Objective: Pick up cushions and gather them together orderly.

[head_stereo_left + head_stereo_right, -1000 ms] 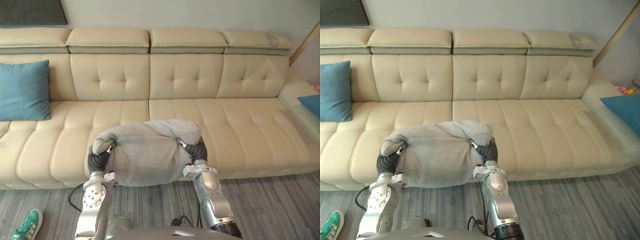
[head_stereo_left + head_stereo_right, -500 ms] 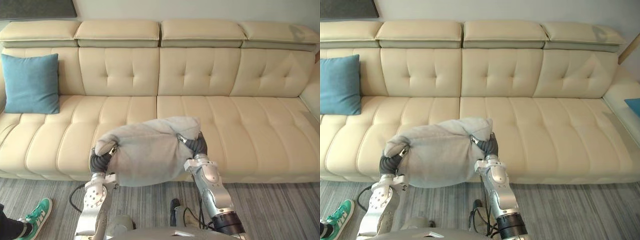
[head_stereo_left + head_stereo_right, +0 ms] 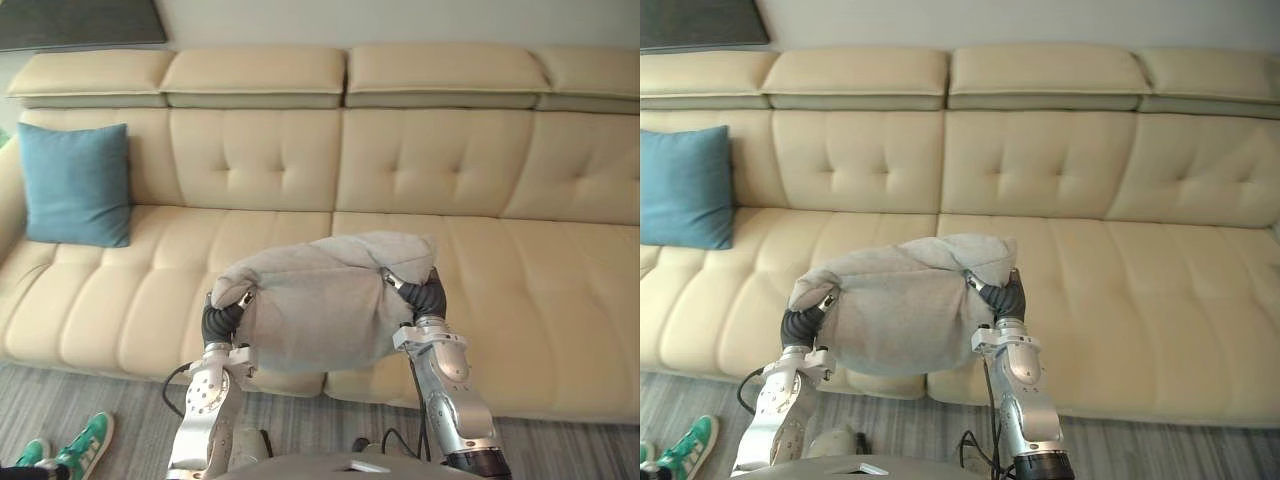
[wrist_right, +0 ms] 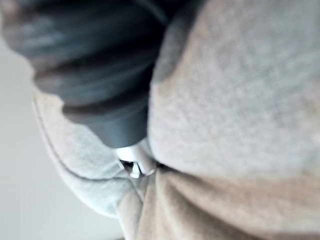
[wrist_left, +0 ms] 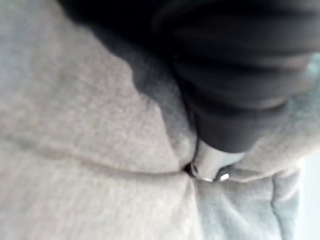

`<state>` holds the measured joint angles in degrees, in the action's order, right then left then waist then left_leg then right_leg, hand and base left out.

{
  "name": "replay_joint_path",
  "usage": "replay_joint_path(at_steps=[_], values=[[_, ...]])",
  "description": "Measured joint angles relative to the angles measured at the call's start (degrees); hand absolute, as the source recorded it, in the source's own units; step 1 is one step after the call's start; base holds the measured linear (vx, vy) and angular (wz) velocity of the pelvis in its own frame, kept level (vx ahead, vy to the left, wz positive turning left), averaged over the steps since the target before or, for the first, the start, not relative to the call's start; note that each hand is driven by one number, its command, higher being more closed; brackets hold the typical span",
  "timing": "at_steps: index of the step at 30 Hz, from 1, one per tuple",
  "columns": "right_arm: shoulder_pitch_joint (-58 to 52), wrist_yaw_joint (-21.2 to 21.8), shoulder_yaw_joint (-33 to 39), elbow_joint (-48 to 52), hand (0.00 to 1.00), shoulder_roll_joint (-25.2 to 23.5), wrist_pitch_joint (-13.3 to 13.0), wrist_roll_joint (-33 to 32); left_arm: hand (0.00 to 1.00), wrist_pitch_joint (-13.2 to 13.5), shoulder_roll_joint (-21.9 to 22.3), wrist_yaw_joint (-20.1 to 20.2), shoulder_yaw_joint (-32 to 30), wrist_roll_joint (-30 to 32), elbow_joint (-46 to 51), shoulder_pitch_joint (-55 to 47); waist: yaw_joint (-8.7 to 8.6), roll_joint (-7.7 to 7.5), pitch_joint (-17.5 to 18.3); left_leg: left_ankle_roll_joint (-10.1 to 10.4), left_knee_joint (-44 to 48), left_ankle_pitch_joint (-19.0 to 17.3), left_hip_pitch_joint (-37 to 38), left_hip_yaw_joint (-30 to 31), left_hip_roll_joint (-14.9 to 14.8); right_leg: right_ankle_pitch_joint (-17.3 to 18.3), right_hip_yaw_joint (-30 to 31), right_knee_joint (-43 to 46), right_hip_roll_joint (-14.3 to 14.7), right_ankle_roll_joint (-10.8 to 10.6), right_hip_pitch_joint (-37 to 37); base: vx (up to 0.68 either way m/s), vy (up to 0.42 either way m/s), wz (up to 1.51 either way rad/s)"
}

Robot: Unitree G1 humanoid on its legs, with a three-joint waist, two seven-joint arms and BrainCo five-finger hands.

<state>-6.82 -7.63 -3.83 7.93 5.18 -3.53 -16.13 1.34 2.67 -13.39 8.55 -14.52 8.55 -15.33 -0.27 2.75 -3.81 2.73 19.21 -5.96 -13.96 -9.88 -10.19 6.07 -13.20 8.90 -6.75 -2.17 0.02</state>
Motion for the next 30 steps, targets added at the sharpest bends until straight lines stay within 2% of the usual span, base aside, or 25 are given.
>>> replay_joint_path(at_steps=[1, 4, 7, 11, 14, 17, 22, 25, 27, 28, 30], values=[[-0.04, -0.01, -0.11, -0.96, 1.0, -1.15, 0.04, 0.03, 1.0, 0.12, -1.01, -0.06, -0.22, 0.09, 0.32, 0.01, 0.66, -1.21, 0.14, 2.22, -0.5, 2.35, 0.47, 0.39, 1.16, 2.26, 1.66, 0.88, -1.23, -3.23, 0.17, 0.12, 0.311, -0.07], [-0.82, 0.04, -0.12, -2.33, 1.0, -4.9, 0.08, 0.12, 1.0, 0.48, -3.2, -0.12, -0.68, 0.1, 0.49, -0.17, 0.5, -2.28, 0.26, 0.99, -0.7, 1.63, 1.05, -0.3, 2.85, 1.27, 4.02, 1.05, -2.56, -1.67, -0.06, 0.06, 0.227, -0.06], [-0.83, 0.1, -0.45, -2.5, 1.0, -5.0, 0.23, 0.31, 1.0, 0.53, -3.9, -0.08, -0.67, 0.09, 0.48, -0.58, 0.39, -2.68, 0.21, 0.76, -2.64, 2.06, 2.53, -1.58, 3.31, 0.81, 6.53, -0.23, -2.63, -1.14, -0.08, -0.06, 0.047, -0.31], [-0.29, 0.05, -0.31, -3.19, 1.0, -4.81, 0.22, 0.86, 1.0, 0.33, -3.89, -0.01, -0.51, 0.15, -0.27, -0.5, -1.26, -4.23, 0.44, 1.34, -8.05, 5.54, 3.77, -3.2, 3.29, 0.44, 9.4, -2.4, -1.85, -1.25, -2.23, -0.11, -0.041, -0.3], [3.17, -0.45, -0.3, -6.87, 1.0, -4.7, 0.23, 1.08, 1.0, -0.17, -4.02, -0.18, -0.58, 1.03, -0.89, 0.4, -1.57, -5.12, 0.46, 1.44, -10.89, 6.88, 5.7, -4.58, 3.06, -1.06, 11.26, -3.92, -1.13, -0.88, -2.23, -0.09, -0.038, -0.37], [6.63, -1.15, -0.52, -7.25, 1.0, -4.67, 0.23, 2.71, 1.0, -0.17, -4.86, -1.42, -1.14, 1.27, -2.91, 4.52, -1.33, -5.17, 0.47, 1.32, -12.72, 8.09, 6.14, -5.74, 3.07, -2.69, 12.63, -5.04, -0.85, -1.0, -2.92, -0.06, 0.005, -0.23], [25.49, -5.52, -2.35, -13.87, 1.0, -2.92, 0.25, 5.26, 1.0, -0.14, -11.84, -7.25, -2.12, 3.17, -13.15, 23.89, -1.62, -5.05, -0.2, 1.36, -20.65, 13.93, 6.69, -8.03, 3.15, -7.02, 15.44, -7.72, 0.19, -1.78, -5.97, -0.11, -0.001, -0.24], [36.1, -9.36, -2.37, -15.9, 1.0, -1.55, -0.31, 5.29, 1.0, 0.01, -13.89, -11.53, -2.36, 3.42, -17.58, 35.19, -1.62, -4.32, -1.66, 0.86, -20.62, 15.8, 1.75, -8.16, 2.43, -8.9, 15.72, -7.31, 0.86, -2.07, -10.93, -0.15, -0.021, -0.06], [43.4, -12.73, -1.48, -16.04, 1.0, -0.85, -0.3, 5.37, 1.0, 0.03, -15.14, -14.3, -2.91, 3.36, -19.75, 44.0, -1.13, -3.83, -5.17, 1.04, -20.54, 16.84, -1.28, -8.04, 1.88, -9.29, 15.71, -5.3, 1.37, -2.41, -14.75, -0.16, -0.024, -0.01], [44.71, -13.12, -1.05, -16.03, 1.0, -0.81, -0.3, 5.38, 1.0, 0.03, -15.38, -14.77, -2.98, 3.36, -20.18, 45.8, -1.02, -3.63, -5.35, 1.05, -20.47, 17.2, -2.54, -7.89, 1.74, -9.37, 15.66, -4.7, 1.52, -2.54, -16.17, -0.14, -0.029, 0.05], [49.37, -16.53, 0.76, -15.97, 1.0, -0.8, -0.3, 6.95, 1.0, 0.02, -16.2, -17.07, -3.49, 3.53, -21.09, 52.98, -0.21, -2.98, -6.99, 0.98, -20.44, 18.56, -6.14, -7.32, 1.22, -9.23, 15.29, -1.77, 2.05, -2.79, -20.83, -0.12, -0.043, 0.07]])
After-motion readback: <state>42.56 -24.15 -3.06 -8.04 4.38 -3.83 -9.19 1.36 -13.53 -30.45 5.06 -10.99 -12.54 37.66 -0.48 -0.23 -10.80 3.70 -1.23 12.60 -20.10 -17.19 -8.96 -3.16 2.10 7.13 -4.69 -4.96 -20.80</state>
